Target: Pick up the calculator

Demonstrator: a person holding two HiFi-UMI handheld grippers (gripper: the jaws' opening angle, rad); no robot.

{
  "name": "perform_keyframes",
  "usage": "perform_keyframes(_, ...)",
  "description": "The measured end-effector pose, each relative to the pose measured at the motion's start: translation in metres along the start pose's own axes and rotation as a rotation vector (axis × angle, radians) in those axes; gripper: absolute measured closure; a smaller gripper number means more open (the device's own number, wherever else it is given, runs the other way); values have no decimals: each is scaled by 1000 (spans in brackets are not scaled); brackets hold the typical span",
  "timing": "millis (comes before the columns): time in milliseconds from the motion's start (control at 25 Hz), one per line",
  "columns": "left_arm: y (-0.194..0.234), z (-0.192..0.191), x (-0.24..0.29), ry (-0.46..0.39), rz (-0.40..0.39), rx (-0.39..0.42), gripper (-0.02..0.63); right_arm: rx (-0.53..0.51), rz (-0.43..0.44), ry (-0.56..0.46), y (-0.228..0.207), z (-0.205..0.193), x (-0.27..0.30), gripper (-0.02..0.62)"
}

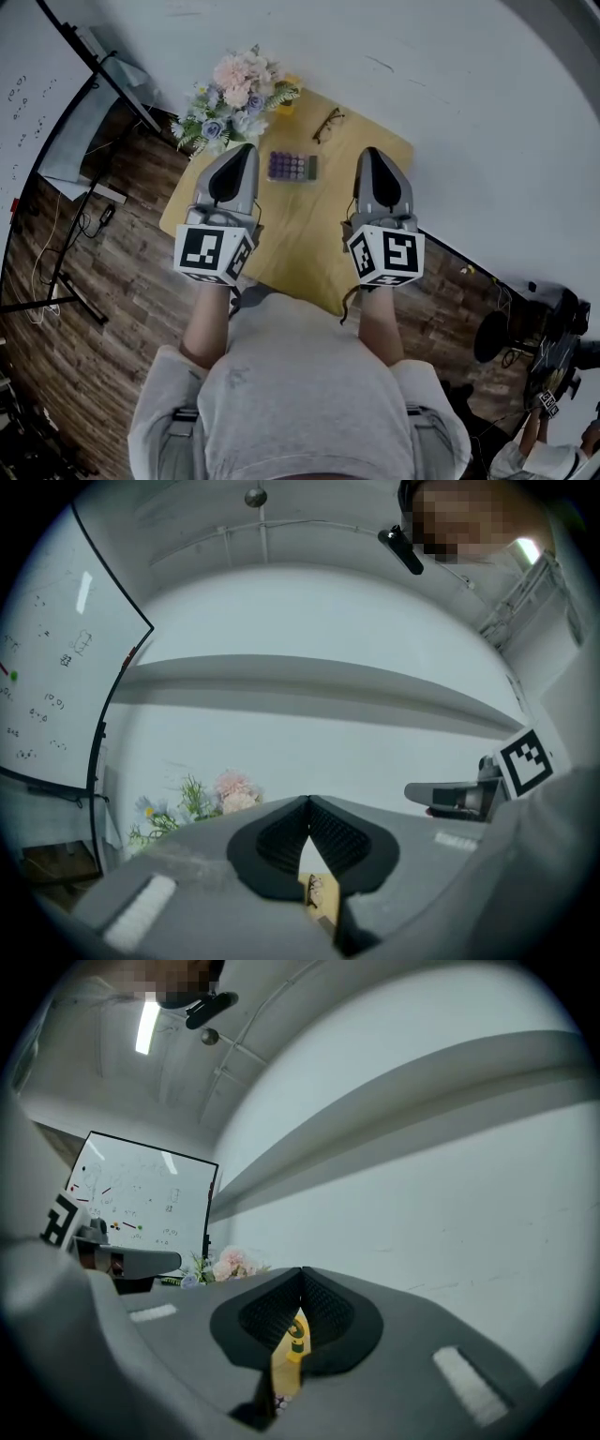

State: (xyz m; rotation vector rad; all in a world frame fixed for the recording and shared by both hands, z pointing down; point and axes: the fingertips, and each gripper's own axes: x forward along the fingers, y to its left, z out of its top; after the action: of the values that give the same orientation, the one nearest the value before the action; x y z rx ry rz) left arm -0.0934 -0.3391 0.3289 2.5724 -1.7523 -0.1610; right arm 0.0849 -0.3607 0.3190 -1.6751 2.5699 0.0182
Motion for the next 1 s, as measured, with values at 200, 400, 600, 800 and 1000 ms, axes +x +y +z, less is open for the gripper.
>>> perform_keyframes(200,11,-42,13,106,24,-30,600,36,17,109,-3,-39,17,594)
perform_keyframes(400,24,-90,17,234,54,-74,600,77,32,237,-1,-83,28,594)
perform_keyframes(600,34,-141,22,367,70,-135,600,133,38,375,0,-130,36,594)
perform_keyframes(800,40,-187,30,479,73,-217,600,214,25,508,-3,-178,40,586)
perform_keyframes(1000,41,-232,41,591,50,-317,556,270,17,632,-10,-222,45,559)
